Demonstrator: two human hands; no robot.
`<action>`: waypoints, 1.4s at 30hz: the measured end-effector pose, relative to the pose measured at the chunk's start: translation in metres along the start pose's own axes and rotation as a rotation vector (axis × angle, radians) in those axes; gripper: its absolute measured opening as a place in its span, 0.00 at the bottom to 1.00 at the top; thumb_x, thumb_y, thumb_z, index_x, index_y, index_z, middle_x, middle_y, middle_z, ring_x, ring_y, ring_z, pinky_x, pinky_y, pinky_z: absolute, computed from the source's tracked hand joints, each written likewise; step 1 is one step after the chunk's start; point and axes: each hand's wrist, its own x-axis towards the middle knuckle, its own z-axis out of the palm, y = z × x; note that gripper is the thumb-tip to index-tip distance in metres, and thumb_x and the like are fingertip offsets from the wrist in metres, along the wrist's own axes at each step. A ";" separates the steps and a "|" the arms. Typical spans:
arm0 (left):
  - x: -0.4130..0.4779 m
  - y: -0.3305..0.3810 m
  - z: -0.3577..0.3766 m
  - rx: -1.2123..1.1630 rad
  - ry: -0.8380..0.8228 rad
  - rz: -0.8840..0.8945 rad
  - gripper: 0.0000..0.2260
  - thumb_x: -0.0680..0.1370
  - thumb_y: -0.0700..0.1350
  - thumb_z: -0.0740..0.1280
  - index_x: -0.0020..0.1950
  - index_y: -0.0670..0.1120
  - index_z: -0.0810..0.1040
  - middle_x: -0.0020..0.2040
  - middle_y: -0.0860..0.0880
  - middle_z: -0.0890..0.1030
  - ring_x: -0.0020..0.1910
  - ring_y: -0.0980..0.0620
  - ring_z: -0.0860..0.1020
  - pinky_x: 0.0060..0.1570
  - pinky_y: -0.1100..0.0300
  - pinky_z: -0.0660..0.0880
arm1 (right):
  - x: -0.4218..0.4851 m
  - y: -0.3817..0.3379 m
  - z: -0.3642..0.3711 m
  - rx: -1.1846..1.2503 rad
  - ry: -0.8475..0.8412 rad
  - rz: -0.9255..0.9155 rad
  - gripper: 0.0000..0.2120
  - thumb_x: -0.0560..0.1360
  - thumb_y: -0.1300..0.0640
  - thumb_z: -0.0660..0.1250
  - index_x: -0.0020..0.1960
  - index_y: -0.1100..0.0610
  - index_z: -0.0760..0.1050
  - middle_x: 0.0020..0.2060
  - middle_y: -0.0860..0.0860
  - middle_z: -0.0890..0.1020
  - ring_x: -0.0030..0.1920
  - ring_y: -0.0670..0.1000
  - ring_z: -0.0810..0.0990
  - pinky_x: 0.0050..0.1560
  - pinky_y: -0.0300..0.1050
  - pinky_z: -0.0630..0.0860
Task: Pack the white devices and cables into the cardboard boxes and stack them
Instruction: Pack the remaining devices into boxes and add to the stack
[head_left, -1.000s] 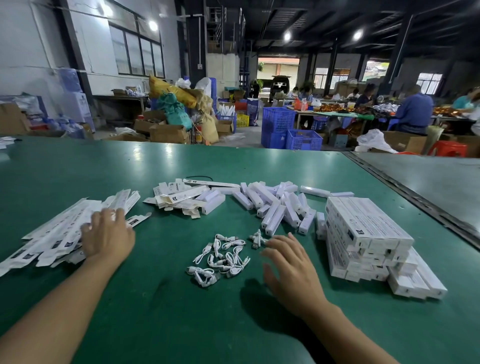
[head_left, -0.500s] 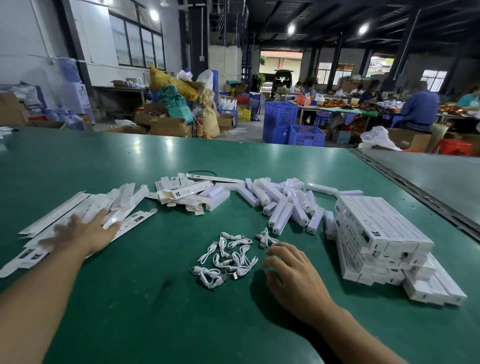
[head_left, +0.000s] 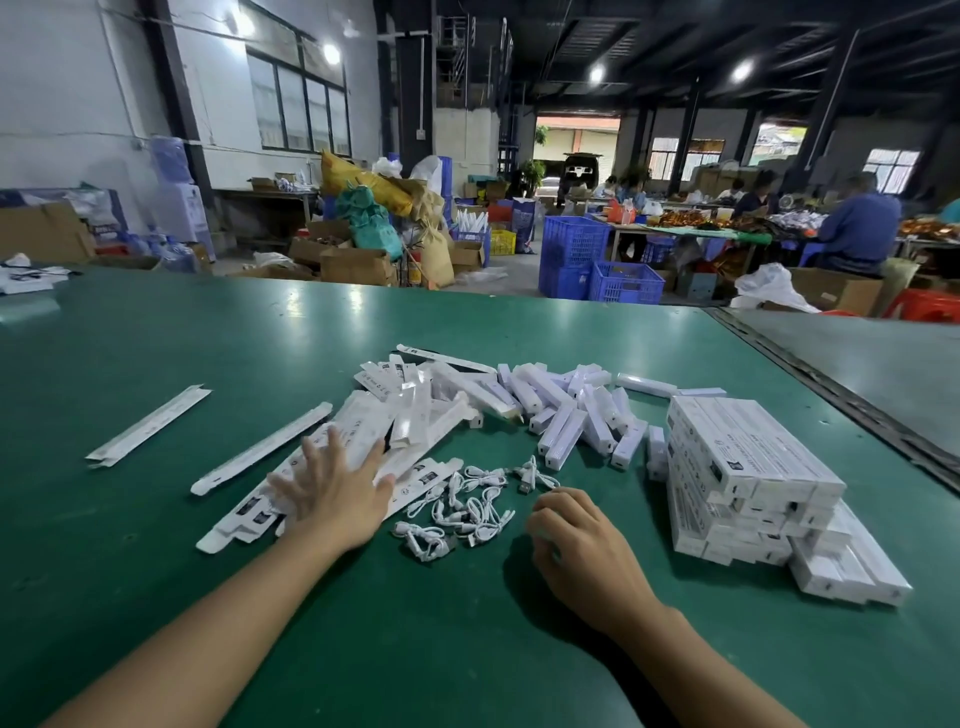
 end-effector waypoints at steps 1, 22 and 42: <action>-0.004 0.008 -0.004 0.030 0.063 0.032 0.24 0.84 0.61 0.46 0.80 0.62 0.51 0.81 0.43 0.35 0.78 0.35 0.34 0.68 0.24 0.39 | 0.000 0.000 -0.001 -0.001 0.010 0.006 0.05 0.70 0.66 0.72 0.43 0.58 0.79 0.47 0.51 0.81 0.51 0.55 0.80 0.47 0.46 0.79; 0.003 0.007 -0.030 0.058 0.139 0.053 0.19 0.82 0.51 0.65 0.70 0.46 0.67 0.64 0.45 0.71 0.40 0.54 0.71 0.29 0.62 0.64 | 0.005 -0.018 0.007 0.024 -0.087 0.235 0.05 0.77 0.58 0.62 0.47 0.57 0.77 0.50 0.48 0.79 0.55 0.51 0.74 0.43 0.46 0.75; -0.067 0.069 -0.045 -1.663 -0.676 0.205 0.16 0.81 0.53 0.63 0.63 0.44 0.77 0.45 0.42 0.85 0.31 0.54 0.76 0.32 0.61 0.72 | 0.005 -0.025 -0.006 0.838 0.141 0.651 0.11 0.77 0.61 0.69 0.54 0.46 0.77 0.43 0.48 0.82 0.39 0.51 0.82 0.42 0.41 0.78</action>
